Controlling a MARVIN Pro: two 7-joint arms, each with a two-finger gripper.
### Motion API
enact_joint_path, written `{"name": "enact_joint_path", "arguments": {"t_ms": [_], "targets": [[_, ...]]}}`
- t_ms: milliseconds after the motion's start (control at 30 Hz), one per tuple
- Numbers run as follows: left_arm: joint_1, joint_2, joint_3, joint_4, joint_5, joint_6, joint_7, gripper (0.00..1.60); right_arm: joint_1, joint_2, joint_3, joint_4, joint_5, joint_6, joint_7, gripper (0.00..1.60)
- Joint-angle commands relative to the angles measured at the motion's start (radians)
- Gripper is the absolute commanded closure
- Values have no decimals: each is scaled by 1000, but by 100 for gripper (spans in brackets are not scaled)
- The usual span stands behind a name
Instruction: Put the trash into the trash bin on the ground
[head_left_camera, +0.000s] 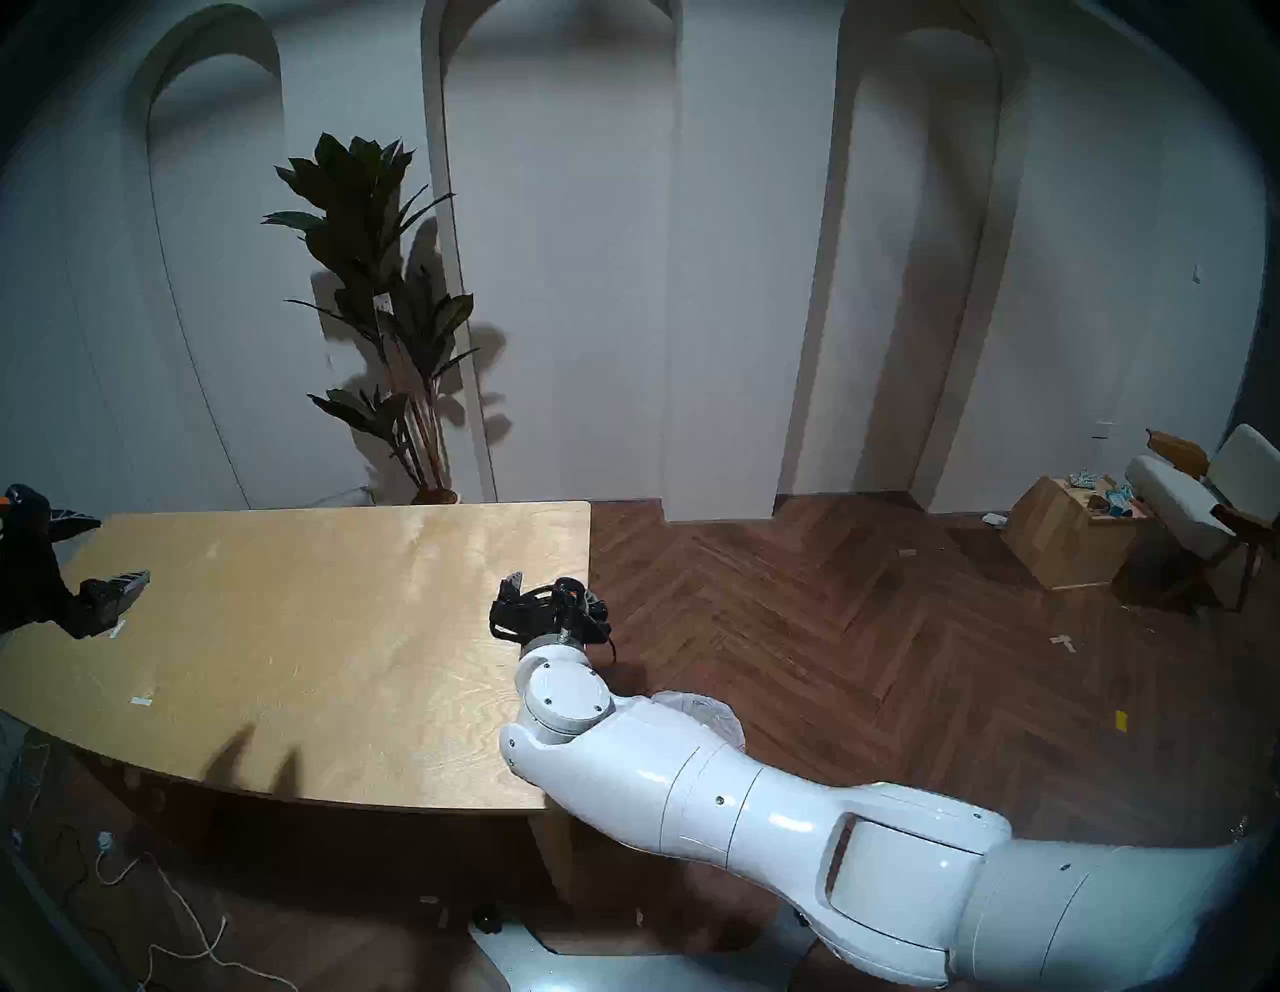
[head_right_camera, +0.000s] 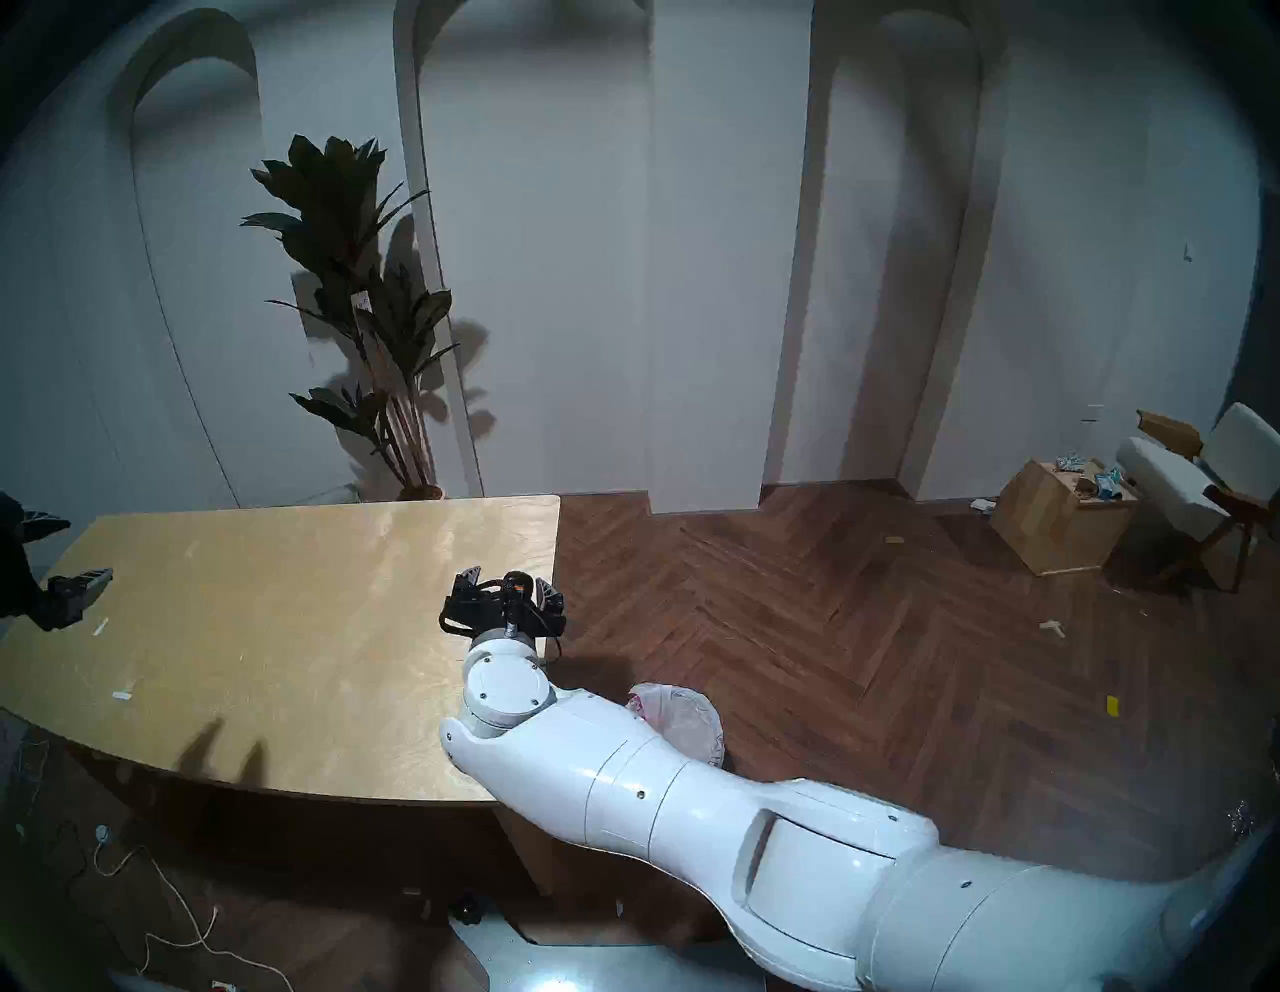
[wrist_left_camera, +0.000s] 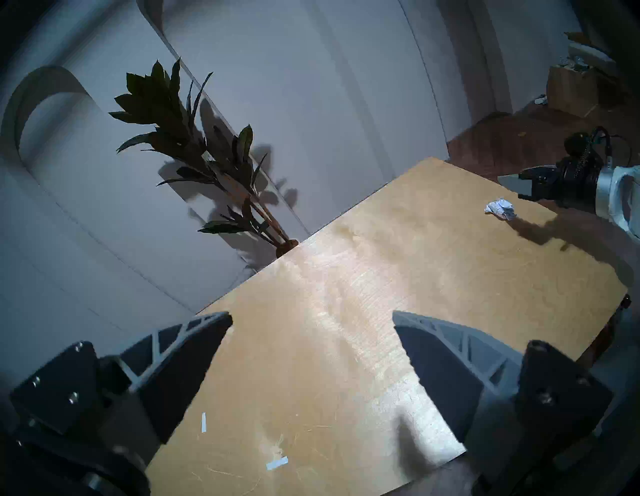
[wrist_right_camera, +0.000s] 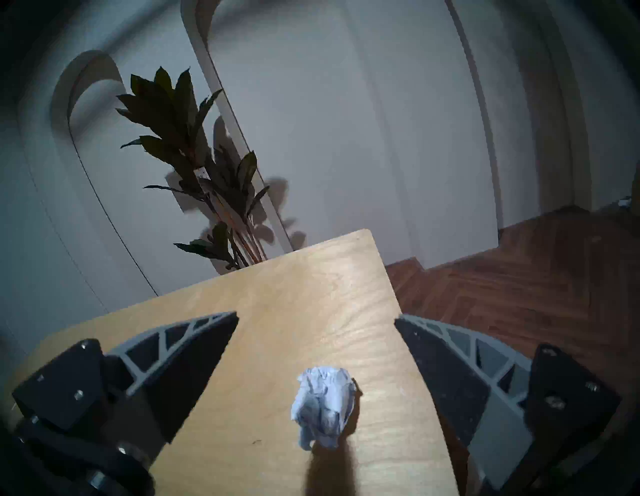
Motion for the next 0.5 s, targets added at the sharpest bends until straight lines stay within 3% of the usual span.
{"name": "enact_joint_path", "arguments": {"t_ms": [0, 467], "targets": [[-4, 9, -6, -4, -2, 1, -3, 0, 38, -97, 3, 38, 1, -8, -9, 0], [-4, 10, -6, -4, -2, 1, -4, 0, 59, -160, 7, 157, 11, -25, -34, 0]]}}
